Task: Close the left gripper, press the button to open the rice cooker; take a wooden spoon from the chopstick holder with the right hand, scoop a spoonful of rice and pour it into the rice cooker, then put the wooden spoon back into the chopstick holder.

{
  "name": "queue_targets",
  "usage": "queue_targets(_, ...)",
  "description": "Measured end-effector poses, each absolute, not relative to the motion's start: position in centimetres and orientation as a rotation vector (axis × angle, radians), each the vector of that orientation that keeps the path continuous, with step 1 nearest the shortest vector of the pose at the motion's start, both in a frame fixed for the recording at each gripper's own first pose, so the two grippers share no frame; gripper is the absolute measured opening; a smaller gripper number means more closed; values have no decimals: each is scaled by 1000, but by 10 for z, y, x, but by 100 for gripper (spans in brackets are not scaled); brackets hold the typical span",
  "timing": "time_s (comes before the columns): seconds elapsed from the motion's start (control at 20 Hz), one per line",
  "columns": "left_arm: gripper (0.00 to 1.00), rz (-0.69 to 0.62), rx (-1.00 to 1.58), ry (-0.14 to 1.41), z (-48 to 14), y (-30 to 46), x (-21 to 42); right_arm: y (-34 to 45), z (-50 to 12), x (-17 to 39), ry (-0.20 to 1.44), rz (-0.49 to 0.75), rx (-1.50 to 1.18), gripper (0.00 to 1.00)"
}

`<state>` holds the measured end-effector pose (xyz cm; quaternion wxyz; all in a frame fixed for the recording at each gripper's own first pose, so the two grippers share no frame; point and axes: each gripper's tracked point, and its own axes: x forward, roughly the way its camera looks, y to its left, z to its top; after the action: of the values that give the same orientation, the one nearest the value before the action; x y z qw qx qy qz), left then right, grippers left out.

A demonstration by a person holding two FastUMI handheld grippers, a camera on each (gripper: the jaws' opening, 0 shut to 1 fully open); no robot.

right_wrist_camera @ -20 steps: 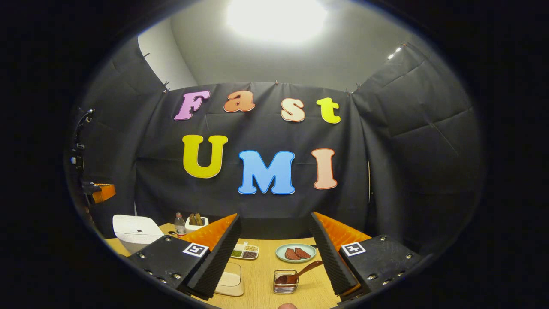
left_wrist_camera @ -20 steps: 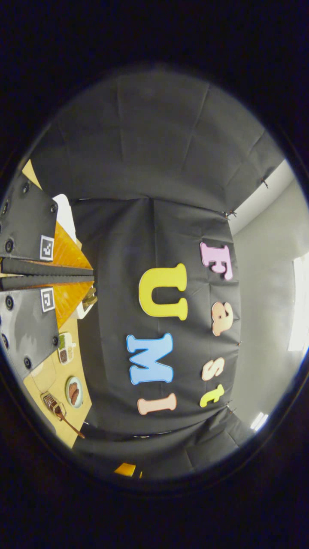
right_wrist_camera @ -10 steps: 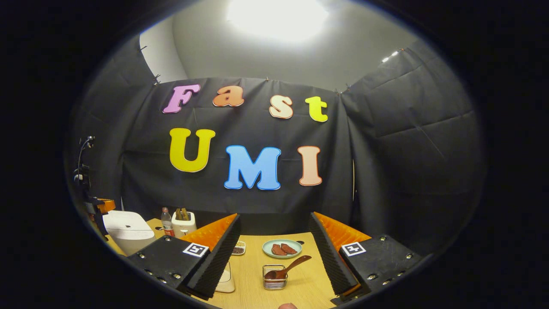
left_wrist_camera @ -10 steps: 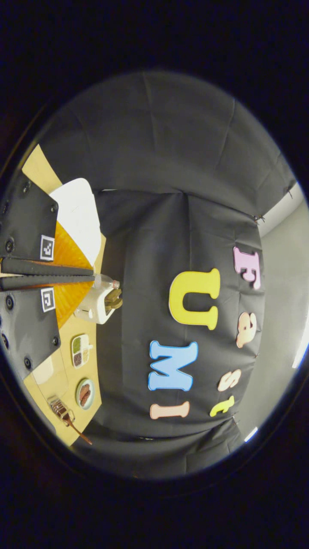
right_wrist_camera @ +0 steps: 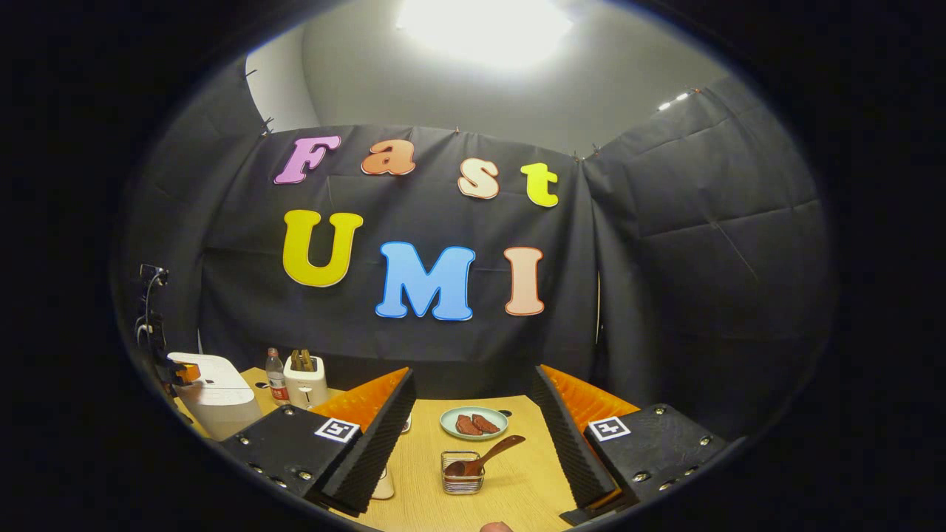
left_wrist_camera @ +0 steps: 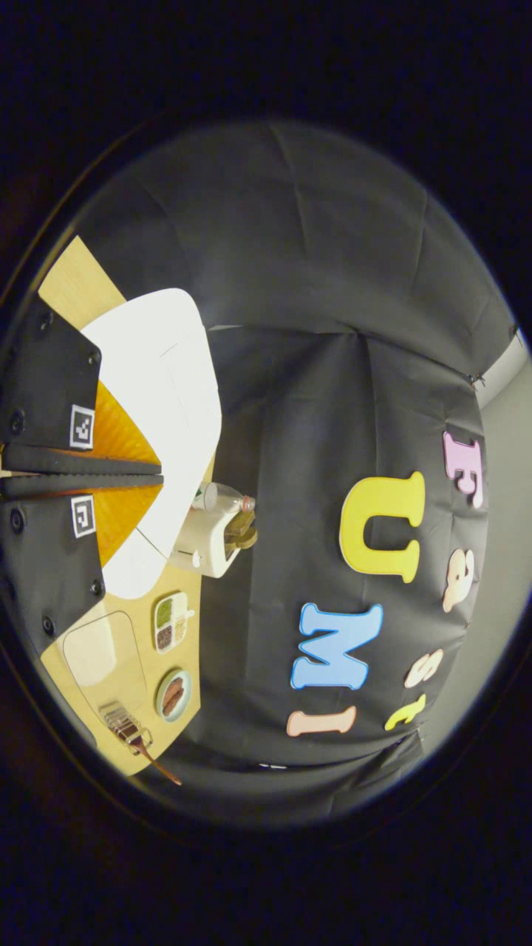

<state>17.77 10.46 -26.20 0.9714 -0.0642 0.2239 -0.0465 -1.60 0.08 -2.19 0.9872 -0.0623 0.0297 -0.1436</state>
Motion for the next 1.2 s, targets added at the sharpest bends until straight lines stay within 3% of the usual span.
queue_targets(0.4, 10, -96, -109, 458, -271, 107, 180, 10, -17, -14, 50, -283, -142, 97)
queue_targets(1.0, 12, 5, -31, 193, -140, 128, 166, -1, -13, 14, 8, -203, -106, 97)
queue_targets(1.1, 22, 15, -28, 164, -122, 120, 153, -12, -13, 18, 6, -196, -103, 97)
queue_targets(1.2, 56, 7, -42, 126, -102, 104, 138, -23, -16, 23, 9, -190, -102, 97)
